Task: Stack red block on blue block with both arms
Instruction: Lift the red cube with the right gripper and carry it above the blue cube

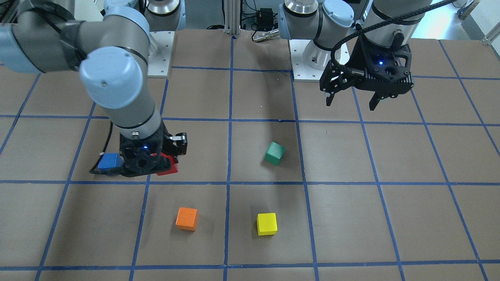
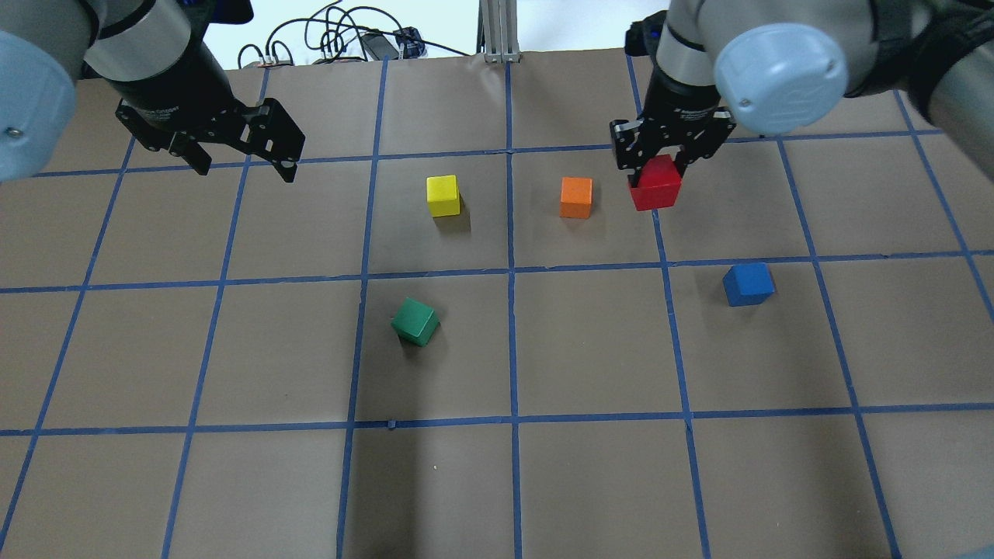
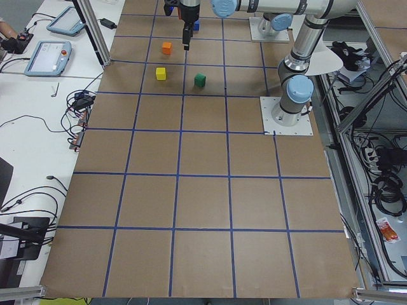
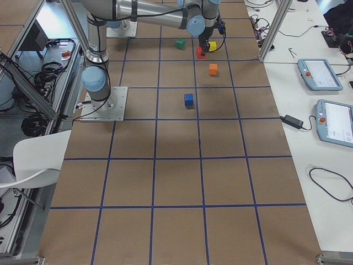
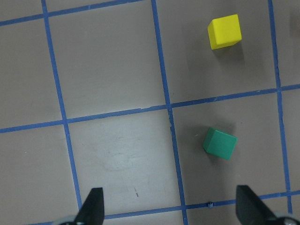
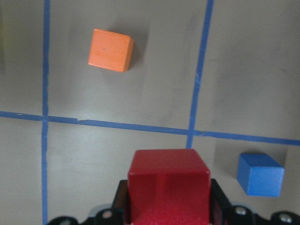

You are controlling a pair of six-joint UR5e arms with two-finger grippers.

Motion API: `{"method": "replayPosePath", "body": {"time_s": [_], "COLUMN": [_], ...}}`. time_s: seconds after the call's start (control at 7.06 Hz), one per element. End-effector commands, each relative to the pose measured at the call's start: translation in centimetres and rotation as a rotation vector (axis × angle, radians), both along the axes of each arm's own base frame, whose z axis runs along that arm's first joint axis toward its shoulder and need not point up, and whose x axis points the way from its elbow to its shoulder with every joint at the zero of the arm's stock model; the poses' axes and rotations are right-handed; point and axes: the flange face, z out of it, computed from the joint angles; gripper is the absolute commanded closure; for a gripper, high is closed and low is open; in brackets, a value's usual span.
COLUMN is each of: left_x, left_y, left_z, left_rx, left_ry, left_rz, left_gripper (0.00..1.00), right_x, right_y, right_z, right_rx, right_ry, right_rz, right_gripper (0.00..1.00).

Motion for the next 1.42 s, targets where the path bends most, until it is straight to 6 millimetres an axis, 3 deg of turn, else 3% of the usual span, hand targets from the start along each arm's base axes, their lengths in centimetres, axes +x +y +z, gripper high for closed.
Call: {"method": "replayPosePath", "body": {"time_s": [0.0,0.14,0.57,0.85,1.28], "left_x": [0.3,0.4,0.3,-1.1,-1.2], "left_y": [-0.5,-0.7,-3.3,-3.0,-2.8], "left_z": [0.1,0.2,0.9,0.2,0.8], "left_rx": [0.008,0.007,0.046,0.056,0.039], "left_ry": [-0.01,-0.008,-0.003,-0.006,-0.01], "left_rz": [0.018,0.027,0.036,-0.022,-0.066], "left_gripper": [0.0,0.0,0.0,0.0,0.0], "right_x": [-8.5,-10.5,-13.8,-14.0,-13.4], "right_y": [0.3,0.8,2.0,3.7,4.6], "right_z": [-0.7,-2.5,-7.8,-10.6,-11.8], "right_rx": [0.056,0.082,0.017,-0.011,0.005], "right_ry": [0.02,0.028,0.043,0.046,0.028], "right_rz": [-0.098,-0.076,-0.037,-0.009,-0.004], "right_gripper": [1.0,1.0,1.0,1.0,1.0]}}
